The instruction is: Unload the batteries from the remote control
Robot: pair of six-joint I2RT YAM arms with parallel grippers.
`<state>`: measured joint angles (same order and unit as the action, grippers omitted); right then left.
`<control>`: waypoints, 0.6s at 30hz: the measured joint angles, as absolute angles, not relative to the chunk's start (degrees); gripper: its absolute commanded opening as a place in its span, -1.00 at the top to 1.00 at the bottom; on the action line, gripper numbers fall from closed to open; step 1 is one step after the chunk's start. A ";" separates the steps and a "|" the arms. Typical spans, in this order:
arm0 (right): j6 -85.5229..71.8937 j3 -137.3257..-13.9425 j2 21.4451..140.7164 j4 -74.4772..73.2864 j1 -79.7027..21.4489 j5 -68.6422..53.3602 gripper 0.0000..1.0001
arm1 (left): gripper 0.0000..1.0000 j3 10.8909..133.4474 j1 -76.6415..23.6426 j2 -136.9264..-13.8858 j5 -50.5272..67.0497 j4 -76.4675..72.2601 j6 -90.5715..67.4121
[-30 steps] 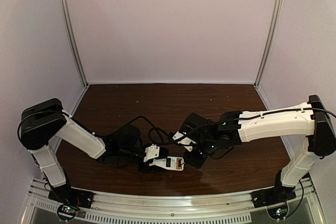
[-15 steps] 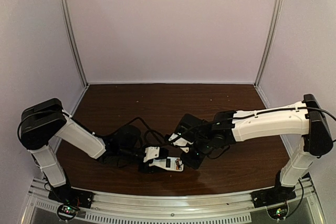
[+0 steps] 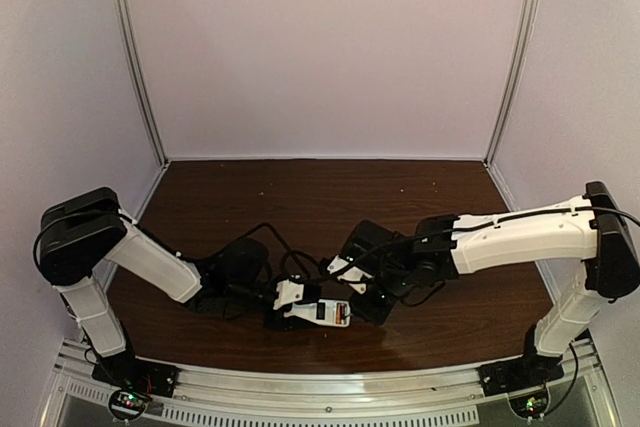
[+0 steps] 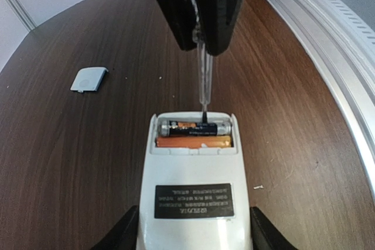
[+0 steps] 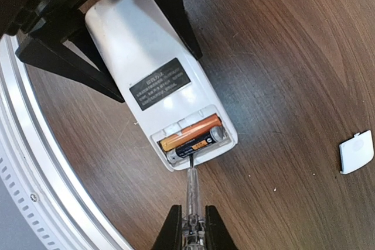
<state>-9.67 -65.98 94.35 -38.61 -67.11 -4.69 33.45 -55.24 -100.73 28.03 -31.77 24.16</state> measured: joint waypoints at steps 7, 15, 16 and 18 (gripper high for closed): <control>-10.81 -61.67 91.00 -34.68 -67.11 -4.95 1.00 | 1.00 33.54 -55.24 -100.73 28.42 -32.42 24.16; -11.51 -57.56 87.66 -30.89 -67.13 -5.52 1.00 | 1.00 33.56 -55.24 -100.73 29.21 -32.88 24.16; -11.77 -57.21 87.33 -30.57 -67.13 -5.54 1.00 | 1.00 33.56 -55.24 -100.73 29.34 -32.91 24.16; -11.97 -56.64 86.89 -29.95 -67.13 -5.56 1.00 | 1.00 33.56 -55.24 -100.73 29.52 -32.93 24.14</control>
<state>-11.97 -56.64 86.89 -29.95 -67.13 -5.56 33.56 -55.24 -100.73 29.52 -32.93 24.14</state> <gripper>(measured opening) 0.105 0.562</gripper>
